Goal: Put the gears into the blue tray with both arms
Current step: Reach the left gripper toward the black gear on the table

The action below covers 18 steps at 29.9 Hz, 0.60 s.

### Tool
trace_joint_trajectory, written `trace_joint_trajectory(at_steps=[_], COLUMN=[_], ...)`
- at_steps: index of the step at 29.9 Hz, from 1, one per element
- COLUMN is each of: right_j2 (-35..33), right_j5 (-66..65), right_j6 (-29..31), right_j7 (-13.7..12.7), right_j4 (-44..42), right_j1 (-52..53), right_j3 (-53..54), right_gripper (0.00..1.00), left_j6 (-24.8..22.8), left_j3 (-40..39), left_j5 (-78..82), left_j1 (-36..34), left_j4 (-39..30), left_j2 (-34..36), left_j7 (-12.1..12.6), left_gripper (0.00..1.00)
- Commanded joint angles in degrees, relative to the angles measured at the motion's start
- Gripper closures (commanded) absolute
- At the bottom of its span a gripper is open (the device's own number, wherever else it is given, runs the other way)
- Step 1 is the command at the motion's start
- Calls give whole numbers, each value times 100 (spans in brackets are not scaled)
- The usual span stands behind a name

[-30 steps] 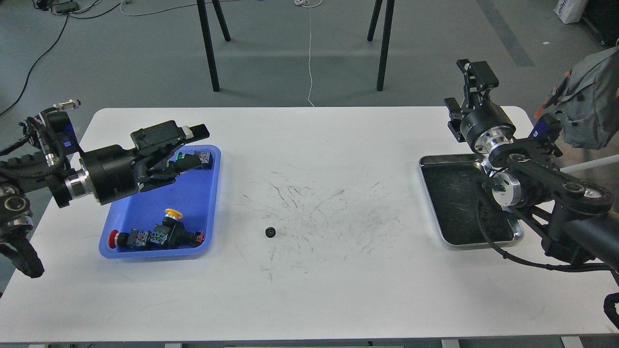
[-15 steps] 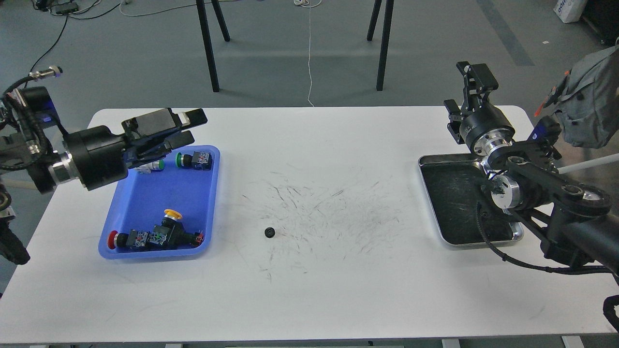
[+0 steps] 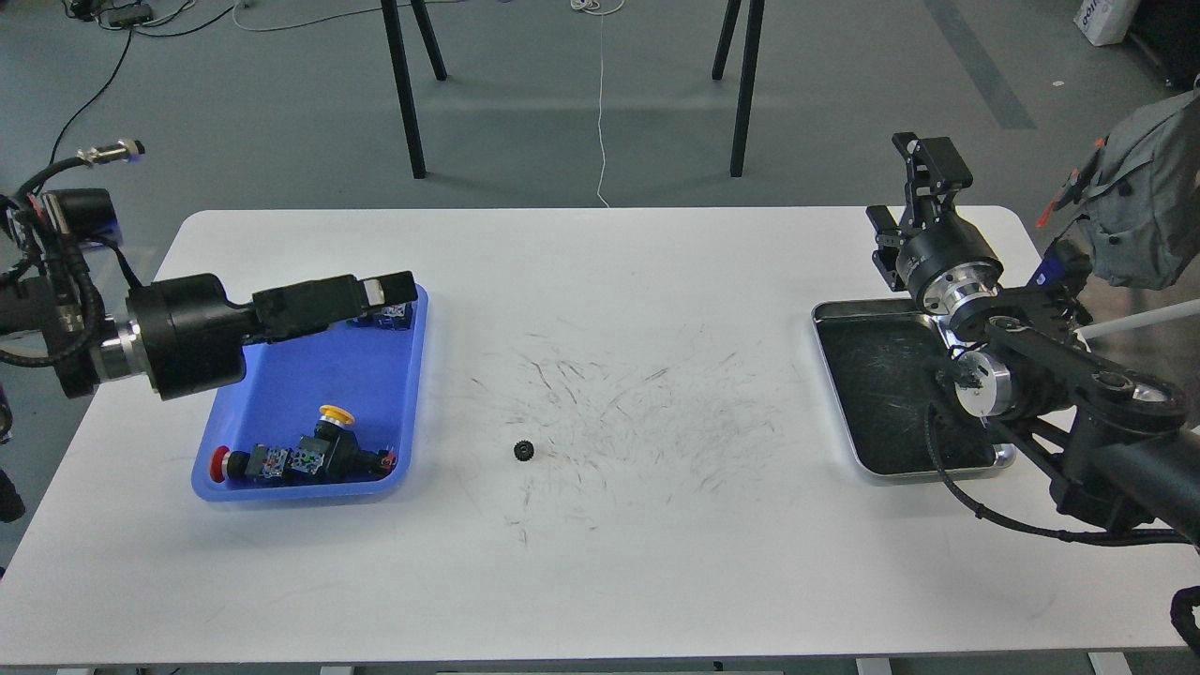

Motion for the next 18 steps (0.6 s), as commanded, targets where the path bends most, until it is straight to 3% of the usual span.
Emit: trace_joint_trajectory(at_steps=[1, 9, 18], right_j2=[-22, -251, -251], right_j5=[3, -6, -6], right_j6=[9, -9, -26], right_j7=[8, 25, 25], right_j4=[-9, 149, 123], right_j1=[-250, -470, -435], right_j3=[242, 375, 392], right_gripper=[3, 3, 3], left_j6=[-91, -100, -91], left_j3=[-1, 52, 474], left_j5=[970, 2332, 2905], left_j1=[-39, -22, -39], left_j4=[15, 287, 1192], left_j2=[-463, -1404, -2336], left_j7=[0, 0, 0], left_gripper=[0, 0, 5])
